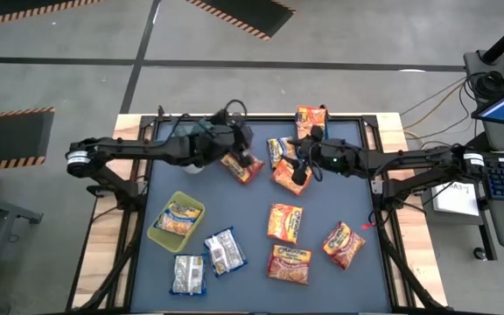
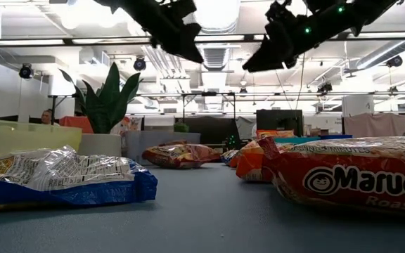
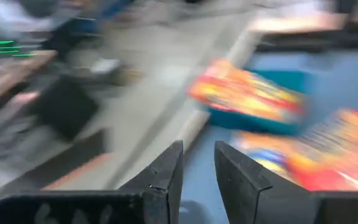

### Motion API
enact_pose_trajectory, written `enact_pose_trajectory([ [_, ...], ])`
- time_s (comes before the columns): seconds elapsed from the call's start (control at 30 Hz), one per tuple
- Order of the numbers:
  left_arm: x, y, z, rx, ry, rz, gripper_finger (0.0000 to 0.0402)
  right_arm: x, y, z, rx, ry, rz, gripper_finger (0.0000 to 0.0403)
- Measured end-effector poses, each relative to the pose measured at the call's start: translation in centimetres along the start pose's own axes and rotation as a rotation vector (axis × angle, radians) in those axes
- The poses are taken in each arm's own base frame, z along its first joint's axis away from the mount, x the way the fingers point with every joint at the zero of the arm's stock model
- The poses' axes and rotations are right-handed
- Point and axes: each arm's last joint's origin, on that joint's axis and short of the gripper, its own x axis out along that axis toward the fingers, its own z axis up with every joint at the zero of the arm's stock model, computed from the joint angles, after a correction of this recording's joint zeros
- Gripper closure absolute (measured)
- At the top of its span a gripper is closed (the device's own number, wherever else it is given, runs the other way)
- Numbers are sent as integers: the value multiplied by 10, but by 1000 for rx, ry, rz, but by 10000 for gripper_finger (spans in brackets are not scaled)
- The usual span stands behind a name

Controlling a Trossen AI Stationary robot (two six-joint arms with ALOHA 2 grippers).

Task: Sort Maruchan noodles
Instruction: Put the red noodle pack into the black bin

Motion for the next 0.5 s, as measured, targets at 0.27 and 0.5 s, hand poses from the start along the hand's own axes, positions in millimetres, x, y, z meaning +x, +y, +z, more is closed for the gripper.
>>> enact_pose_trajectory([
  [0.27, -12, -23, -29, 93, 237, -441, 326, 22, -3, -20, 210, 138, 56, 179],
  [0.5, -8, -35, -71, 44, 379, -415, 326, 68, -17, -16, 388, 207, 184, 184],
])
